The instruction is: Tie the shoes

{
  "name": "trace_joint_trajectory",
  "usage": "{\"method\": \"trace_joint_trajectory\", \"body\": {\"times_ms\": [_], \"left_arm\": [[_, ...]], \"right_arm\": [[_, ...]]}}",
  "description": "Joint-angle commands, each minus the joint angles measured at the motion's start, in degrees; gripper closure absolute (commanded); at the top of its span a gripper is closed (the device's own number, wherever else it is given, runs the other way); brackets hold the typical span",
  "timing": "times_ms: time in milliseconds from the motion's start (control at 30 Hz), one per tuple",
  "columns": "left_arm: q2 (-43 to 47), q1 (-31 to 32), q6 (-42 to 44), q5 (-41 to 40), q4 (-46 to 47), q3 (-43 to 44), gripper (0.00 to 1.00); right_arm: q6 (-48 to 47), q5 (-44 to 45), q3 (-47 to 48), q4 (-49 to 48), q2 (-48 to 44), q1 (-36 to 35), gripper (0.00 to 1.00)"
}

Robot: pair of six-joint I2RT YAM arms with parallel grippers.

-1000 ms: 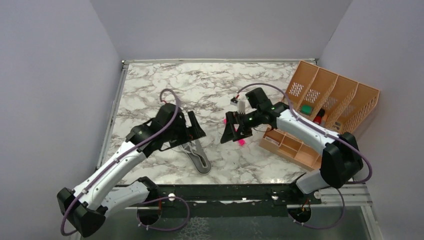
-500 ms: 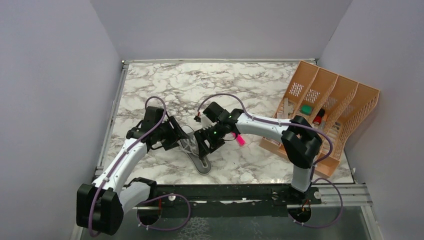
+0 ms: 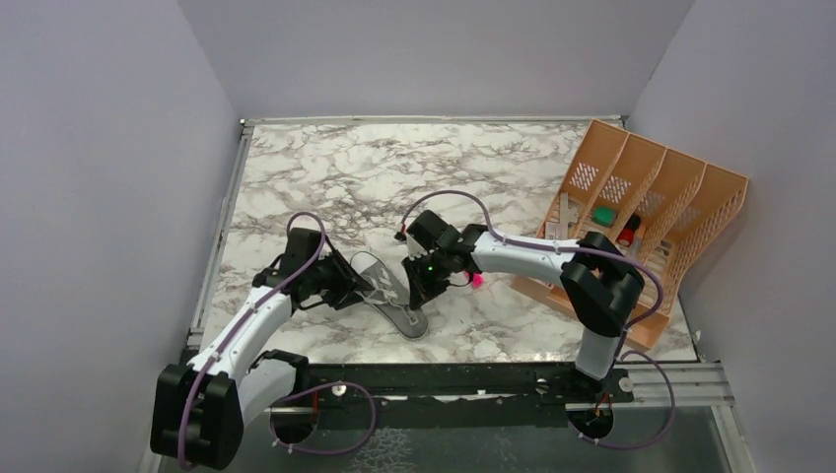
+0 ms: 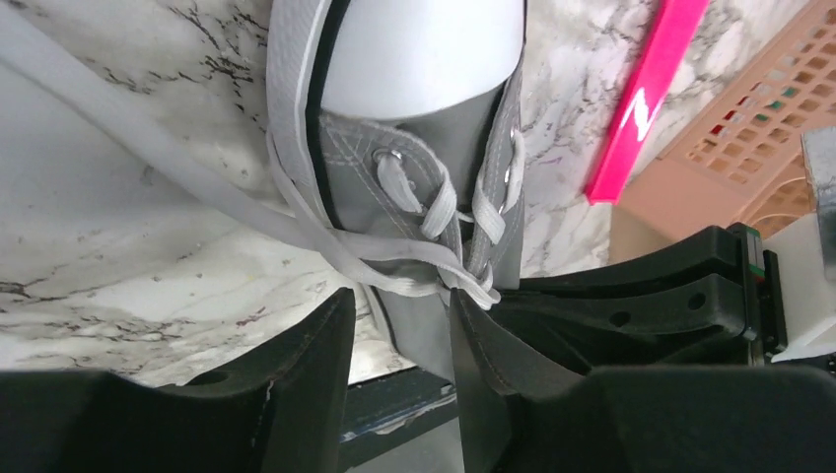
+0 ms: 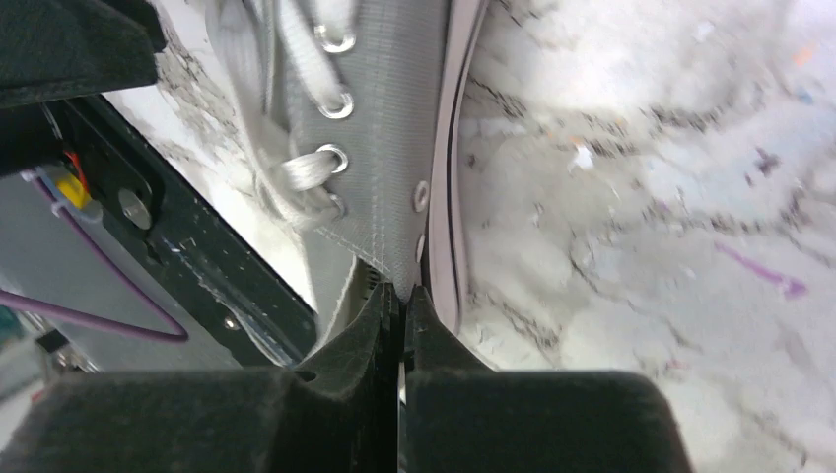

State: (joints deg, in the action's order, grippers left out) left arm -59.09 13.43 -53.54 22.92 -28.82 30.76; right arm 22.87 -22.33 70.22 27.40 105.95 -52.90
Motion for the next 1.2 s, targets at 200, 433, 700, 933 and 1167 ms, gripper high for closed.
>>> {"method": "trace_joint_trajectory", "body": {"times_ms": [200,433,700,933,1167], "left_arm": [[6.8,-0.6,-7.9,-1.3,3.2,-1.8,0.55],[11.7,-0.6,-5.6,-4.5,0.2,3.6,0.53],[18.8,-0.6,4.2,-21.8,-13.0,26.6,0.52],[21.2,-0.6,7.7,-30.4,-18.5,38.5,0.51],[20.8,-0.6,5.9,-25.7,-19.6,33.7,0.48]], "right_arm": [[3.5,18.8,-6.2,-1.6,-14.8,-0.4,1.00],[-2.7,12.8,1.4,-4.7,-18.0,-0.6,0.99],[-4.4,4.4,17.1,-1.8,-13.9,-6.8,0.99],[2.5,7.8,20.2,-0.2,-12.2,-9.0,0.99],[10.7,21.1,9.5,3.3,-10.8,-6.7,0.99]]}}
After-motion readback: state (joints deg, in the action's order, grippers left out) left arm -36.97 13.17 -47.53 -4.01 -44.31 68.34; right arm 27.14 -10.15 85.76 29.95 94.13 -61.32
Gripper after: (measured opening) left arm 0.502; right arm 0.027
